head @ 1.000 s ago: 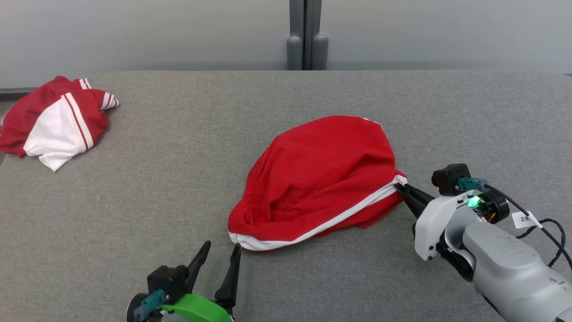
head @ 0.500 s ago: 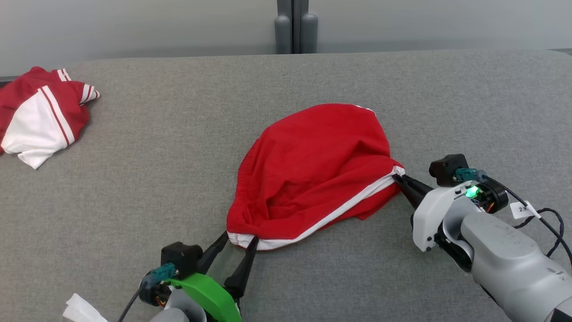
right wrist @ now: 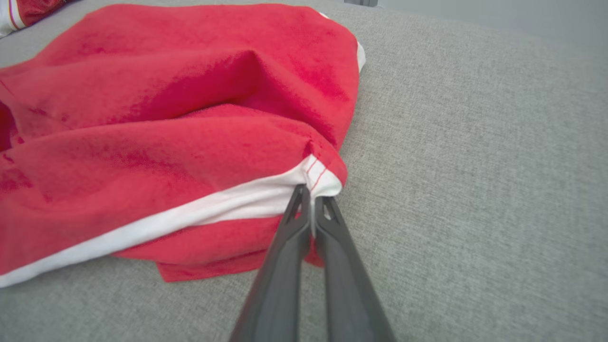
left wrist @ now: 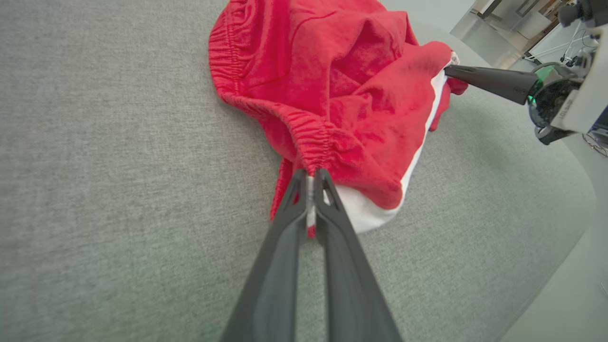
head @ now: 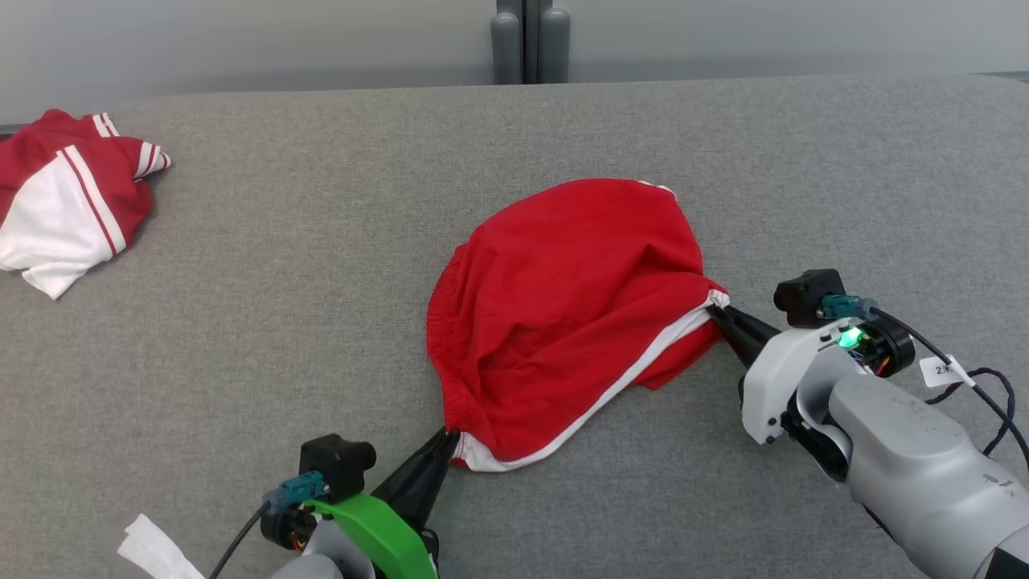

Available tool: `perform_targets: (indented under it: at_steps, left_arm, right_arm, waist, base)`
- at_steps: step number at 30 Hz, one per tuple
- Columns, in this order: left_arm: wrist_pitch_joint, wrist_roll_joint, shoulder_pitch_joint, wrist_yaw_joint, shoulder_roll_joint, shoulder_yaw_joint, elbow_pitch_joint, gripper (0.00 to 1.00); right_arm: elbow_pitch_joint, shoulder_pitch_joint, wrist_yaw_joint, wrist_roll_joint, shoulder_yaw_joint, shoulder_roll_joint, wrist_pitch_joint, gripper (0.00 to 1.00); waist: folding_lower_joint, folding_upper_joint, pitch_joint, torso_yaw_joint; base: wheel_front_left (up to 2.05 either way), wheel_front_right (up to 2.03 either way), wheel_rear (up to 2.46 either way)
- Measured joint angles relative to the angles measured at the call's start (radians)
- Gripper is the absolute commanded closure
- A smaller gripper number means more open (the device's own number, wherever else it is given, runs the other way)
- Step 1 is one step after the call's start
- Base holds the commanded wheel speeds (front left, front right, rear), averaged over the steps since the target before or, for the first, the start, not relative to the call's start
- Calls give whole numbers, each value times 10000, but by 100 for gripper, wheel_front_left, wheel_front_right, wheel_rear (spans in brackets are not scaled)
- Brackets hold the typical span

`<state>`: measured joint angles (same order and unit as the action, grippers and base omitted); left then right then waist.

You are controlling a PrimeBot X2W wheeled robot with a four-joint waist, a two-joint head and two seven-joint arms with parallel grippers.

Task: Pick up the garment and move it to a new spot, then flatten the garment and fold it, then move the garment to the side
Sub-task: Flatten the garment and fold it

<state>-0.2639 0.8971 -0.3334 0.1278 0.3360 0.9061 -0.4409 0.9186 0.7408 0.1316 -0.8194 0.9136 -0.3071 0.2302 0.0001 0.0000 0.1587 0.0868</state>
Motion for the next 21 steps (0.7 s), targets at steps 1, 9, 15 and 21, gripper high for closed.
perform_targets:
  at_steps: [1,9,15,21]
  left_arm:
    - [-2,42,-58,0,2,96,-50,98]
    - [-2,385,-500,0,15,1164,-495,86]
    - [-2,646,-825,2,61,1814,-821,89]
    - [-2,314,-896,8,94,1034,-566,100]
  right_arm:
    - [6,21,0,-2,8,12,8,100]
    - [56,72,-2,-65,115,58,81,100]
    - [88,98,-2,-102,186,81,127,100]
    - [98,123,-2,-163,102,73,224,100]
  waist:
    - [0,0,12,-11]
    - [0,0,69,-123]
    - [0,0,61,-193]
    - [0,0,12,-200]
  base:
    - [0,0,0]
    - [0,0,0]
    - [0,0,0]
    - [0,0,0]
